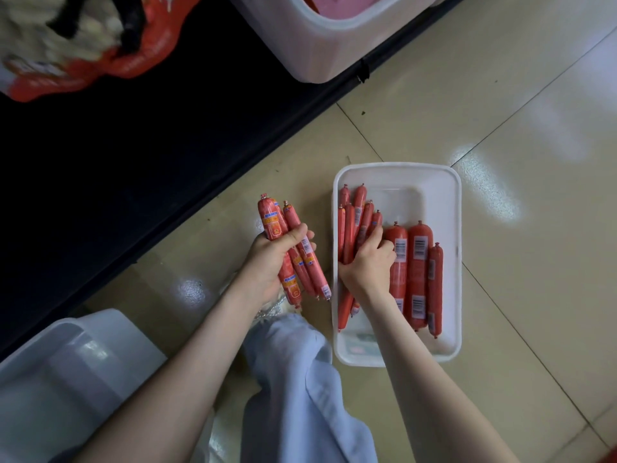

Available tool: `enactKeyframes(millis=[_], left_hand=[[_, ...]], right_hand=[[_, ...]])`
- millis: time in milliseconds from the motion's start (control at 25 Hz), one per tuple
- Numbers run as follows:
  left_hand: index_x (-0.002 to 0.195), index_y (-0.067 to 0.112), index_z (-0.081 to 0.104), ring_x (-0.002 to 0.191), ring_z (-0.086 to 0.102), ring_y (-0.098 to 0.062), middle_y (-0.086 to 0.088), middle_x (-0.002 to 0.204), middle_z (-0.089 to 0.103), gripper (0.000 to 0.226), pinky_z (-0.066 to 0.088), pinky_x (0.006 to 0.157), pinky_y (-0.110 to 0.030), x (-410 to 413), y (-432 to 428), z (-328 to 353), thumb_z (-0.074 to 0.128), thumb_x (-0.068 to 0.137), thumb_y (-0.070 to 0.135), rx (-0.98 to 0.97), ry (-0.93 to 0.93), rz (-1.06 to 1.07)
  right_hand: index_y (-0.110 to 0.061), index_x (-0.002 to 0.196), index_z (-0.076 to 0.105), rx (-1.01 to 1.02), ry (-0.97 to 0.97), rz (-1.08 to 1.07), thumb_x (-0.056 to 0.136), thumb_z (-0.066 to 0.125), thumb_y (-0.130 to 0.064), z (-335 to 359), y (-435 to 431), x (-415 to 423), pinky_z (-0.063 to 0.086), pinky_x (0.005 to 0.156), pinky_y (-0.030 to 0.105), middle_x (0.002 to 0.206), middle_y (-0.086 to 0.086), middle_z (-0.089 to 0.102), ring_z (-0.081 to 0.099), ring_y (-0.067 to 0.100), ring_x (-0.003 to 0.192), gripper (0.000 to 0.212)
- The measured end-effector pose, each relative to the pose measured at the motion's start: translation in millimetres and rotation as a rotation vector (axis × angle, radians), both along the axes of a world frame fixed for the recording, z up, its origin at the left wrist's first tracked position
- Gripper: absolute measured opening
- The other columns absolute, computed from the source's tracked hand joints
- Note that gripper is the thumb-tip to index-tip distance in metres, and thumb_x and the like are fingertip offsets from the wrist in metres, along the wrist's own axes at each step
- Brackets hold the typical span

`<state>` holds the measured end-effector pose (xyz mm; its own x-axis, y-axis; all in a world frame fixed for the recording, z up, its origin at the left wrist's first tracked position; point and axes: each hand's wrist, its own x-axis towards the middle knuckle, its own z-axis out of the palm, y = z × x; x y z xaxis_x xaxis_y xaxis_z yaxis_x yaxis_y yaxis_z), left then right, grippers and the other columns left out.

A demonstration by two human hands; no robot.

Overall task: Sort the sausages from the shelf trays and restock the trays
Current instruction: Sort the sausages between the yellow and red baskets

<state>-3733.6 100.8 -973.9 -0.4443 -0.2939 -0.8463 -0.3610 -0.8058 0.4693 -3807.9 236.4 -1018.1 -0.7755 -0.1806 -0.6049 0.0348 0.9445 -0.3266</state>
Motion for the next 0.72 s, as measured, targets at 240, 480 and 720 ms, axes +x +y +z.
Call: enactKeyframes(millis=[240, 480, 720], left_hand=[[0.086, 0.011, 0.062, 0.078, 0.069, -0.018, -0.006, 0.085, 0.072, 0.007, 0.057, 0.075, -0.032, 3, -16, 20, 0.06, 0.088, 0.005, 0.017, 0.025, 0.012], [0.09, 0.013, 0.063, 0.077, 0.069, -0.02, -0.008, 0.085, 0.073, 0.004, 0.056, 0.068, -0.031, 19, -34, 108, 0.064, 0.087, 0.012, -0.006, 0.061, -0.004], [0.094, 0.01, 0.061, 0.069, 0.071, -0.02, -0.013, 0.084, 0.072, 0.008, 0.058, 0.059, -0.03, 39, -17, 255, 0.063, 0.087, 0.009, -0.062, 0.21, -0.03]], right_hand=[[-0.012, 0.112, 0.054, -0.261, -0.157, -0.312, 0.076, 0.064, -0.011, 14, 16, 2, 0.048, 0.075, 0.025, 0.097, 0.003, 0.063, 0.063, 0.02, 0.089, 0.038], [-0.01, 0.113, 0.051, -0.646, -0.423, -0.309, 0.09, 0.06, -0.007, 133, 27, -12, 0.051, 0.068, 0.035, 0.082, 0.008, 0.057, 0.056, 0.02, 0.071, 0.025], [-0.014, 0.114, 0.053, -0.865, -0.499, -0.091, 0.075, 0.069, -0.022, 304, 31, 14, 0.053, 0.073, 0.048, 0.083, 0.017, 0.054, 0.056, 0.031, 0.073, 0.042]])
